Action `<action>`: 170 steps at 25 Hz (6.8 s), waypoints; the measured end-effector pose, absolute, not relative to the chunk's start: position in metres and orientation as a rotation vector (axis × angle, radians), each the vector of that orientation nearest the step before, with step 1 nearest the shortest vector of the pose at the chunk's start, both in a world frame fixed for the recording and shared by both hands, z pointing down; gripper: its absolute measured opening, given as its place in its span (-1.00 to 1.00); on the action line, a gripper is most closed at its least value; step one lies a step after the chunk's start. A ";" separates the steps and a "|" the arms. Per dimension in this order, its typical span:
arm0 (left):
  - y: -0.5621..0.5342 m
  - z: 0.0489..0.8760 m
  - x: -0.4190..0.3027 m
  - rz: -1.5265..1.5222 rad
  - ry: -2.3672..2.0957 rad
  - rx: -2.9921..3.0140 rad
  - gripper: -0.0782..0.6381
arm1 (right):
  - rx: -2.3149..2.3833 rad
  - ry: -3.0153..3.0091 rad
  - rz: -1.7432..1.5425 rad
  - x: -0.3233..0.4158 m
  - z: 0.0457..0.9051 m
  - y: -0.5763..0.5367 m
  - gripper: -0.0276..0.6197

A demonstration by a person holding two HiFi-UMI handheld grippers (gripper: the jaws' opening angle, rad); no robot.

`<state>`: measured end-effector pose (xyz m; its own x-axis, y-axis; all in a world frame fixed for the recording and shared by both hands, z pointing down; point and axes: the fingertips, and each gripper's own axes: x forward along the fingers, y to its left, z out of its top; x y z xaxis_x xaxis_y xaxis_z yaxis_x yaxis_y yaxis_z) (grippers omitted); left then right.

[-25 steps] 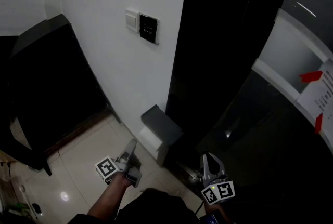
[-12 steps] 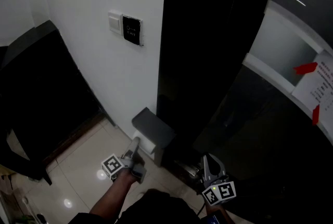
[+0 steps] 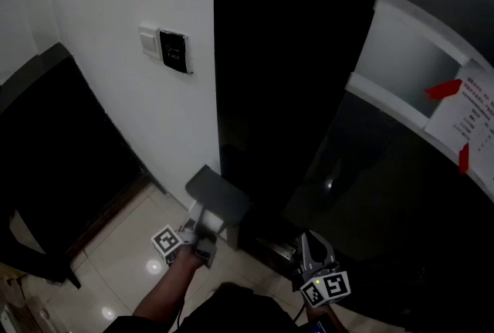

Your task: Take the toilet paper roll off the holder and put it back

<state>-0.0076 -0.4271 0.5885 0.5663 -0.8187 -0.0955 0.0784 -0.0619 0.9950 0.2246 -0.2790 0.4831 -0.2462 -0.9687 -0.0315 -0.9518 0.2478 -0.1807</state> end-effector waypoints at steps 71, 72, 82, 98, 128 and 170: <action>-0.314 0.477 -0.058 -0.333 -1.012 2.445 0.46 | -1.659 2.501 -0.214 0.180 0.480 -0.261 -0.88; -0.314 0.469 -0.063 -0.356 -1.026 2.454 0.46 | -1.655 2.504 -0.213 0.178 0.479 -0.261 -0.88; -0.307 0.405 -0.087 -0.502 -1.149 2.566 0.46 | -1.665 2.477 -0.213 0.176 0.478 -0.258 -0.88; -0.308 0.412 -0.070 -0.497 -1.091 2.538 0.45 | -1.681 2.437 -0.192 0.189 0.473 -0.258 -0.88; -0.355 0.388 -0.028 -0.387 -1.068 2.724 0.45 | -1.723 2.428 -0.204 0.202 0.480 -0.259 -0.88; -0.429 0.402 0.046 -0.195 -1.248 2.928 0.46 | -1.822 2.342 -0.183 0.250 0.479 -0.282 -0.88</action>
